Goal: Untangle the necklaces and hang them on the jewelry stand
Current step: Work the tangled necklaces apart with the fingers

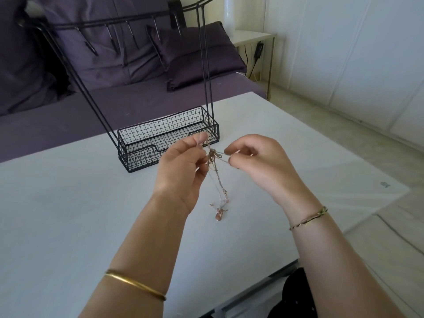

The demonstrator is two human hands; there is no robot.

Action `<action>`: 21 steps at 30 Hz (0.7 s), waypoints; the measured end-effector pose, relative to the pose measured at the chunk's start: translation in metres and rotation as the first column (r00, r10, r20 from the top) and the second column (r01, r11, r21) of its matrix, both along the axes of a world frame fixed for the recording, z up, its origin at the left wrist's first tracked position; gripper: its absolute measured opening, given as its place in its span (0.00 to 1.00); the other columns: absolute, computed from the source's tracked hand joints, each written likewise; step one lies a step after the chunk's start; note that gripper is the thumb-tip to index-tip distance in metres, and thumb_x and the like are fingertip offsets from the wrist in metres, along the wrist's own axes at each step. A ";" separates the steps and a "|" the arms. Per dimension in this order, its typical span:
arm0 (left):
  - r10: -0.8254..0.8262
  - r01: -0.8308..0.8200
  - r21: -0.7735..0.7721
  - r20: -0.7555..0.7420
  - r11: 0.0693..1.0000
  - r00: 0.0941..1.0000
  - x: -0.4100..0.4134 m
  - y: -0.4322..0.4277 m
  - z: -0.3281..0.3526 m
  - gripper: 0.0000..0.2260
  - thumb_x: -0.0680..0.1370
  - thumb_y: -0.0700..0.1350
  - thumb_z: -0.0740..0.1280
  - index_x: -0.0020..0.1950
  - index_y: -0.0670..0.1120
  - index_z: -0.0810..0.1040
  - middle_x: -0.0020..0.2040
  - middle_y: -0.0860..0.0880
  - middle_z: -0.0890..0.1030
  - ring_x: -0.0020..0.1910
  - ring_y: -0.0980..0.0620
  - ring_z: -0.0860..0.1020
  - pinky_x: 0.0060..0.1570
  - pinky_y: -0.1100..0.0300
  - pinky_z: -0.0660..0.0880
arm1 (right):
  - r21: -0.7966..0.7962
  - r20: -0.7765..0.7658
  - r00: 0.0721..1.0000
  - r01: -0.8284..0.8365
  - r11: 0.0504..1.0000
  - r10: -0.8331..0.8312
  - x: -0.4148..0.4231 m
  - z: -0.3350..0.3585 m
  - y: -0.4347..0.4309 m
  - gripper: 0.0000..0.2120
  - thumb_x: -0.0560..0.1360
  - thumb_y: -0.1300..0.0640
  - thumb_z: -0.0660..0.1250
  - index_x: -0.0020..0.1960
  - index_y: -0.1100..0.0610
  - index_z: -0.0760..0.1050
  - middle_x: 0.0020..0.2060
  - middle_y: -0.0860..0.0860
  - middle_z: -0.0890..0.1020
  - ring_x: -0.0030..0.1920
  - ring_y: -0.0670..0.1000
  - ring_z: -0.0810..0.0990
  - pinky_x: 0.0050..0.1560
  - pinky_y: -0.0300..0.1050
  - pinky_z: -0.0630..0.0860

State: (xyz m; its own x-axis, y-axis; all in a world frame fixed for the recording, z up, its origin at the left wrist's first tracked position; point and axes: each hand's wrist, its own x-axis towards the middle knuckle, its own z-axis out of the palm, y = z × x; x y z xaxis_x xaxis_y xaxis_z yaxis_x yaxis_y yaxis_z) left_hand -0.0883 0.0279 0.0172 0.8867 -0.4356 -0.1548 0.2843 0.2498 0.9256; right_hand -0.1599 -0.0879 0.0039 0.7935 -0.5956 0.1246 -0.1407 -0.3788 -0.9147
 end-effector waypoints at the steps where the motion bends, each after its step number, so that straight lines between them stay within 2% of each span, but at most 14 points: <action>1: 0.014 -0.014 0.011 0.008 1.000 1.000 0.000 0.000 -0.001 0.14 0.76 0.28 0.58 0.48 0.43 0.79 0.32 0.53 0.75 0.29 0.58 0.69 0.27 0.68 0.69 | -0.085 -0.037 0.999 0.022 0.996 -0.026 0.000 -0.002 -0.001 0.07 0.68 0.62 0.67 0.43 0.51 0.80 0.32 0.45 0.75 0.33 0.44 0.73 0.34 0.39 0.69; 3: 0.026 -0.026 0.024 0.009 0.999 1.000 -0.001 -0.002 -0.001 0.14 0.75 0.27 0.58 0.49 0.42 0.78 0.35 0.52 0.75 0.29 0.57 0.69 0.27 0.69 0.68 | -0.324 -0.040 0.983 0.159 0.933 -0.181 0.003 -0.008 0.001 0.09 0.71 0.64 0.65 0.44 0.51 0.79 0.36 0.46 0.76 0.37 0.48 0.74 0.37 0.42 0.69; 4: 0.027 -0.027 0.022 -0.003 0.999 1.000 -0.002 -0.004 -0.001 0.13 0.75 0.27 0.59 0.48 0.42 0.78 0.35 0.52 0.75 0.30 0.57 0.69 0.27 0.69 0.68 | -0.394 0.028 0.965 0.250 0.884 -0.261 0.005 -0.011 0.003 0.09 0.72 0.65 0.64 0.45 0.52 0.79 0.39 0.48 0.77 0.38 0.49 0.75 0.39 0.43 0.70; 5: 0.030 -0.030 0.013 -0.027 0.999 0.999 -0.002 -0.005 -0.002 0.13 0.75 0.27 0.59 0.48 0.42 0.78 0.34 0.51 0.75 0.30 0.57 0.68 0.27 0.68 0.68 | -0.383 0.142 0.942 0.334 0.861 -0.303 0.007 -0.013 0.006 0.09 0.73 0.65 0.64 0.46 0.54 0.79 0.41 0.49 0.78 0.40 0.50 0.76 0.41 0.44 0.72; 6: 0.040 -0.041 -0.003 -0.063 0.999 0.997 -0.002 -0.006 -0.002 0.13 0.76 0.27 0.59 0.49 0.42 0.78 0.34 0.51 0.75 0.30 0.57 0.68 0.27 0.68 0.68 | -0.273 0.271 0.912 0.380 0.884 -0.308 0.009 -0.014 0.007 0.08 0.74 0.66 0.64 0.46 0.56 0.79 0.41 0.50 0.80 0.40 0.50 0.78 0.44 0.45 0.74; 8: 0.057 -0.062 -0.029 -0.140 0.998 0.989 0.001 -0.007 -0.003 0.13 0.76 0.28 0.58 0.51 0.41 0.78 0.35 0.51 0.75 0.27 0.57 0.68 0.26 0.69 0.68 | 0.213 0.446 0.828 0.271 0.939 -0.340 0.011 -0.008 0.006 0.06 0.76 0.67 0.64 0.45 0.59 0.78 0.36 0.50 0.80 0.37 0.48 0.80 0.45 0.43 0.78; 9: 0.057 -0.064 -0.035 -0.173 0.997 0.983 0.003 -0.006 -0.004 0.13 0.77 0.29 0.58 0.52 0.42 0.78 0.35 0.51 0.75 0.26 0.58 0.69 0.26 0.69 0.68 | 0.477 0.458 0.808 0.129 0.869 -0.371 0.011 -0.005 0.005 0.06 0.77 0.66 0.64 0.45 0.59 0.77 0.32 0.50 0.79 0.35 0.47 0.80 0.44 0.42 0.79; 10: 0.051 -0.061 -0.043 -0.203 0.997 0.978 0.004 -0.005 -0.005 0.13 0.77 0.29 0.58 0.52 0.42 0.78 0.34 0.51 0.74 0.25 0.59 0.69 0.26 0.69 0.68 | 0.660 0.439 0.814 -0.004 0.751 -0.381 0.010 -0.002 0.005 0.05 0.78 0.65 0.63 0.44 0.59 0.76 0.29 0.49 0.78 0.33 0.47 0.78 0.44 0.41 0.80; 12: 0.034 -0.052 -0.068 -0.247 0.996 0.969 0.005 -0.005 -0.006 0.12 0.77 0.30 0.59 0.51 0.43 0.78 0.33 0.51 0.74 0.25 0.59 0.69 0.26 0.70 0.68 | 0.804 0.378 0.853 -0.109 0.584 -0.360 0.011 -0.001 0.006 0.05 0.79 0.63 0.63 0.44 0.58 0.73 0.25 0.49 0.71 0.29 0.48 0.74 0.42 0.42 0.80; 14: 0.027 -0.052 -0.084 -0.268 0.995 0.963 0.005 -0.005 -0.007 0.12 0.77 0.30 0.59 0.50 0.43 0.79 0.31 0.52 0.74 0.26 0.59 0.70 0.26 0.70 0.69 | 0.833 0.369 0.864 -0.144 0.534 -0.343 0.012 0.000 0.007 0.06 0.79 0.63 0.62 0.43 0.57 0.72 0.23 0.48 0.65 0.24 0.46 0.66 0.31 0.39 0.76; 15: 0.035 -0.062 -0.092 -0.277 0.994 0.960 0.005 -0.004 -0.007 0.12 0.78 0.30 0.59 0.50 0.43 0.79 0.30 0.52 0.74 0.26 0.59 0.70 0.26 0.70 0.69 | 0.819 0.369 0.866 -0.132 0.559 -0.337 0.012 0.001 0.006 0.07 0.79 0.63 0.62 0.43 0.56 0.71 0.22 0.46 0.64 0.23 0.45 0.62 0.26 0.37 0.70; 17: 0.055 -0.090 -0.106 -0.293 0.990 0.955 0.007 -0.003 -0.007 0.13 0.78 0.30 0.59 0.52 0.43 0.79 0.29 0.53 0.76 0.26 0.59 0.70 0.26 0.70 0.69 | 0.677 0.343 0.884 0.000 0.736 -0.316 0.012 -0.002 0.001 0.07 0.78 0.62 0.63 0.42 0.55 0.73 0.22 0.43 0.64 0.21 0.43 0.59 0.23 0.35 0.62; 19: 0.061 -0.094 -0.102 -0.283 0.990 0.957 0.009 -0.002 -0.008 0.13 0.78 0.30 0.58 0.53 0.44 0.79 0.31 0.54 0.78 0.28 0.59 0.70 0.26 0.70 0.69 | 0.352 0.299 0.908 0.180 0.918 -0.293 0.010 -0.005 -0.004 0.06 0.77 0.60 0.65 0.41 0.54 0.75 0.23 0.42 0.68 0.23 0.42 0.64 0.28 0.36 0.64; 21: 0.060 -0.086 -0.092 -0.251 0.992 0.966 0.008 -0.004 -0.007 0.13 0.78 0.30 0.59 0.51 0.44 0.79 0.31 0.55 0.77 0.29 0.59 0.70 0.27 0.70 0.69 | -0.009 0.275 0.921 0.289 0.957 -0.275 0.009 -0.006 -0.006 0.05 0.76 0.59 0.65 0.42 0.57 0.77 0.28 0.44 0.73 0.29 0.43 0.70 0.34 0.38 0.68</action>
State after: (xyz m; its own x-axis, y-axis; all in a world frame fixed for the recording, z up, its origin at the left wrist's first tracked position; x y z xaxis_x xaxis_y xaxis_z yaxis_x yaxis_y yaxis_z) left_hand -0.0808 0.0243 0.0098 0.8563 -0.3958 -0.3317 0.4787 0.3673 0.7975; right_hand -0.1512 -0.0937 -0.0026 0.5266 -0.7778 0.3432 -0.0007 -0.4040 -0.9147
